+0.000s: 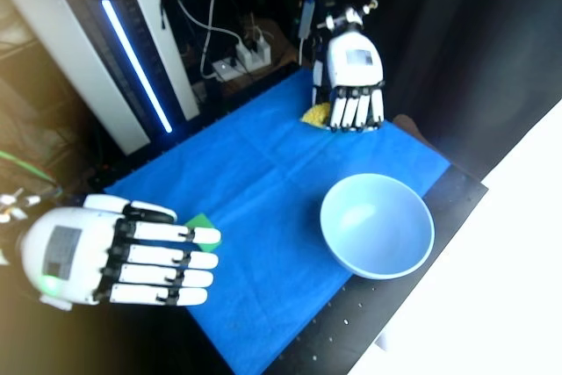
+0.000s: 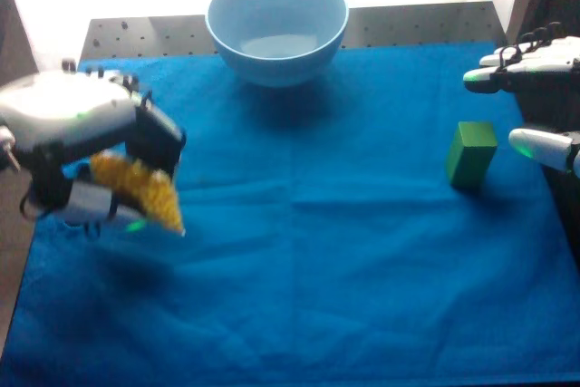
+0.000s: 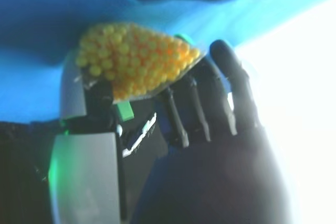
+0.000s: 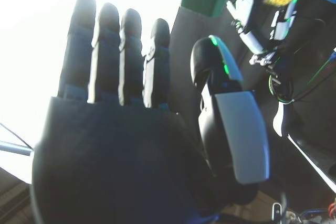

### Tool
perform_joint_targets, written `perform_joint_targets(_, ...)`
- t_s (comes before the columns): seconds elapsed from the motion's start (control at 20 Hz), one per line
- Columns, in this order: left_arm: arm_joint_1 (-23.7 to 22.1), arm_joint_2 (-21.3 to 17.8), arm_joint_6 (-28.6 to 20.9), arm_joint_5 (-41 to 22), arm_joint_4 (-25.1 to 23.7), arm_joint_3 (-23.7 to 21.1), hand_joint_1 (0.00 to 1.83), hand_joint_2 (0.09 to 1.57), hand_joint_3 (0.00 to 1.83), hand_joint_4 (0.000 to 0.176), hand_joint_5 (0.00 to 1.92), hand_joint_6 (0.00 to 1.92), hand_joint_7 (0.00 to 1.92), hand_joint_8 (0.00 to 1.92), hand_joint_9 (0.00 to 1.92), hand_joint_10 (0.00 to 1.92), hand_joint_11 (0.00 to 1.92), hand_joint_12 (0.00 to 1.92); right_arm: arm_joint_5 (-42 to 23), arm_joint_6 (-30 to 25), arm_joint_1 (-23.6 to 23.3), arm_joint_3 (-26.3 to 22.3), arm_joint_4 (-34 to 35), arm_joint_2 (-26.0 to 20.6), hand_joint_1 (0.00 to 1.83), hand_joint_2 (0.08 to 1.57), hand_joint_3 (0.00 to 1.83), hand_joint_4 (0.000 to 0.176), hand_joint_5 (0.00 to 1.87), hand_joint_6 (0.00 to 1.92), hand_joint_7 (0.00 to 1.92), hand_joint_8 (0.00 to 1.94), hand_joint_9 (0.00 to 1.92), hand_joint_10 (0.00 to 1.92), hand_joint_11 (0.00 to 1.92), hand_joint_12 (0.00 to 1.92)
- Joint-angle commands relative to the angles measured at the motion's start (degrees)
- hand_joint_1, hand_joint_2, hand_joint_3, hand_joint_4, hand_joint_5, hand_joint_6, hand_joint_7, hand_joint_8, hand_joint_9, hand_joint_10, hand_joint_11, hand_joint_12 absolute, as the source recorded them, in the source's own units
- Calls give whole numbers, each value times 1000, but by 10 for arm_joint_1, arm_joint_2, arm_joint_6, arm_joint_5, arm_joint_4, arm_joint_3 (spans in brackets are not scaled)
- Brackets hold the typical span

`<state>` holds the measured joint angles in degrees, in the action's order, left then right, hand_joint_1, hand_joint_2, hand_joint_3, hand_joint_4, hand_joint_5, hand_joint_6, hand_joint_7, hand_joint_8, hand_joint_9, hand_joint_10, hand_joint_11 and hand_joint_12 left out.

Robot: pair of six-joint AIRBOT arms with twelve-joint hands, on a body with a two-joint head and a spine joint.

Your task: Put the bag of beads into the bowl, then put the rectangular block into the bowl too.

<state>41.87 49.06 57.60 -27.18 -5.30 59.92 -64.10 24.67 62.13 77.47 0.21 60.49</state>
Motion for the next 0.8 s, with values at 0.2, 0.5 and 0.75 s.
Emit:
perform_joint_targets(0.2,-135,1,-14,-56,-85,24,1278,1122,0,0,1013,764,936,1238,753,1217,497,1629,-69,-3,-2,6,15,3,613,1355,1,52,552,0,469,1,418,4,318,299)
perform_joint_targets(0.5,-266,94,0,25,-89,133,1379,1065,0,0,993,923,1128,661,1054,1033,829,1310,-69,-3,-2,18,12,13,654,1358,0,23,543,0,465,0,408,1,295,291)
perform_joint_targets(0.75,-270,185,3,35,-25,228,1396,1036,3,0,1014,933,1265,342,1106,896,810,1058,-69,-3,-2,25,11,18,644,1356,0,5,540,2,472,1,412,1,308,290)
